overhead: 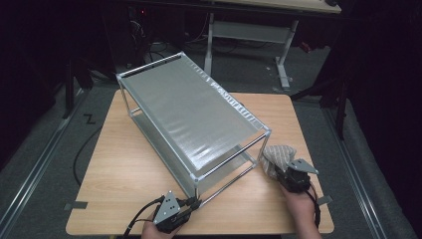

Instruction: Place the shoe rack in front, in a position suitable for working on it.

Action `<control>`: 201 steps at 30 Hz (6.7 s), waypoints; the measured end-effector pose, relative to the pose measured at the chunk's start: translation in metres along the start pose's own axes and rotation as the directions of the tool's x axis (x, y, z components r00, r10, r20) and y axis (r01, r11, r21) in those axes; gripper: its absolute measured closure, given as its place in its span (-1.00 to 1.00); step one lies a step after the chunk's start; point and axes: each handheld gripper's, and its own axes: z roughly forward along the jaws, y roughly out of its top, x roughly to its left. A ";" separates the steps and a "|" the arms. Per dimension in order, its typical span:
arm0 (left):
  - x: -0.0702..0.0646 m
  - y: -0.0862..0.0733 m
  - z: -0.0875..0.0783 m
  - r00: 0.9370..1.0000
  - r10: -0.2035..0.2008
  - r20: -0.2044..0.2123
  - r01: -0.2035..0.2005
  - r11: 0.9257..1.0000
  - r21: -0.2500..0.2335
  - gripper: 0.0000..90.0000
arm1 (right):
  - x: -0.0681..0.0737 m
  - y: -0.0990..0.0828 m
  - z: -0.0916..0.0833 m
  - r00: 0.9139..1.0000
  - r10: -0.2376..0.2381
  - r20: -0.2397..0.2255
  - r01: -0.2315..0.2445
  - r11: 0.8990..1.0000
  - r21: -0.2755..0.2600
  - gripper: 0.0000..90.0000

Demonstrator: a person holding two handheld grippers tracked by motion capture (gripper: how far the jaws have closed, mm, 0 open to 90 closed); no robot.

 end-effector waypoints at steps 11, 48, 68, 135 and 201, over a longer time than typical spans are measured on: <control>0.006 -0.005 -0.023 0.997 -0.001 -0.078 0.003 1.000 0.024 0.78 | 0.028 0.014 0.014 0.988 -0.091 -0.121 0.086 0.995 -0.043 0.48; 0.065 0.002 -0.027 0.957 -0.115 -0.266 0.129 0.991 0.035 0.78 | 0.065 -0.009 -0.037 0.944 -0.189 -0.270 0.181 0.982 -0.052 0.51; 0.056 0.004 -0.013 0.975 -0.093 -0.204 0.103 0.994 0.036 0.77 | 0.055 -0.025 -0.052 0.984 -0.069 -0.163 0.067 0.998 -0.015 0.46; 0.051 0.002 -0.013 0.981 -0.048 -0.190 0.059 0.997 0.054 0.78 | 0.052 -0.016 -0.060 0.979 -0.088 -0.183 0.080 0.995 -0.053 0.46; 0.102 0.007 -0.011 0.917 -0.165 -0.363 0.189 0.982 0.030 0.71 | 0.082 -0.040 -0.062 0.900 -0.189 -0.394 0.221 0.975 0.038 0.47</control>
